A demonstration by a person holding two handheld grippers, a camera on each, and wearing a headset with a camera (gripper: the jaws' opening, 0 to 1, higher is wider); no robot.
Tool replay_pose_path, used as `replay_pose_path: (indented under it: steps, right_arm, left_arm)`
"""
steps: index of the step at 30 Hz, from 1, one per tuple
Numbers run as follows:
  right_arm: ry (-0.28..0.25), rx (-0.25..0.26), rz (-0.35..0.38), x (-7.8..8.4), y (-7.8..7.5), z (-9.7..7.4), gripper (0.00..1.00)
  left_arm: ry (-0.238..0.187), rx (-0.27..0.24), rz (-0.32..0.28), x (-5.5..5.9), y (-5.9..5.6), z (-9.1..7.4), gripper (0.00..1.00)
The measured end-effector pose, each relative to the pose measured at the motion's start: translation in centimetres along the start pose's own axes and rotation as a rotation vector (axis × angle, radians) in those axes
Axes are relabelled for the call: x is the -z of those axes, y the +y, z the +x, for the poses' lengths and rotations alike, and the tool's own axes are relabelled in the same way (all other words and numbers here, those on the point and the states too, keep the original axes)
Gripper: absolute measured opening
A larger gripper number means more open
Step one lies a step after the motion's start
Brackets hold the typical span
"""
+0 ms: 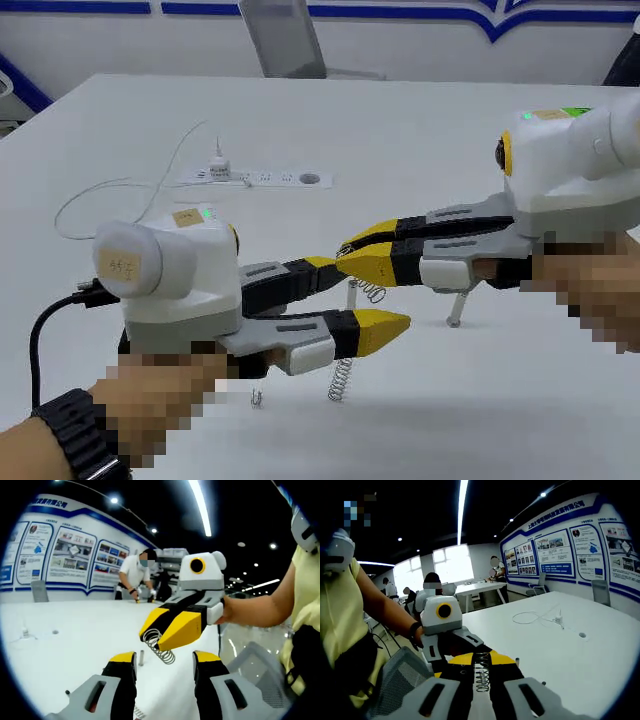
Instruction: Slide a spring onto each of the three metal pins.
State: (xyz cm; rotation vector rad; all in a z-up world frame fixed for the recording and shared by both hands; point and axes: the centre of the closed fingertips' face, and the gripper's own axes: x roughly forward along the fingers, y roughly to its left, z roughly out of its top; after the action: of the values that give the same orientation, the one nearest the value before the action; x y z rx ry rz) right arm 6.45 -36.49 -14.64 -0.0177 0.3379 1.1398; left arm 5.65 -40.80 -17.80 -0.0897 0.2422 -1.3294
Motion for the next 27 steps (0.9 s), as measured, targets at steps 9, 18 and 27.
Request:
replay_pose_path:
  steps: [9, 18, 27]
  right_arm:
    - [-0.014, -0.012, 0.001, -0.2, 0.3, 0.0, 0.11]
    - [0.006, -0.001, -0.012, 0.1, 0.1, -0.7, 0.11]
    - [0.042, 0.011, -0.031, 0.4, -0.1, -1.5, 0.11]
  left_arm:
    - [-0.032, 0.007, -0.013, -0.8, 0.1, -0.2, 0.21]
    - [0.004, 0.015, 0.033, -0.2, 0.0, -0.2, 0.12]
    - [0.016, 0.002, 0.054, 0.0, 0.3, -0.6, 0.11]
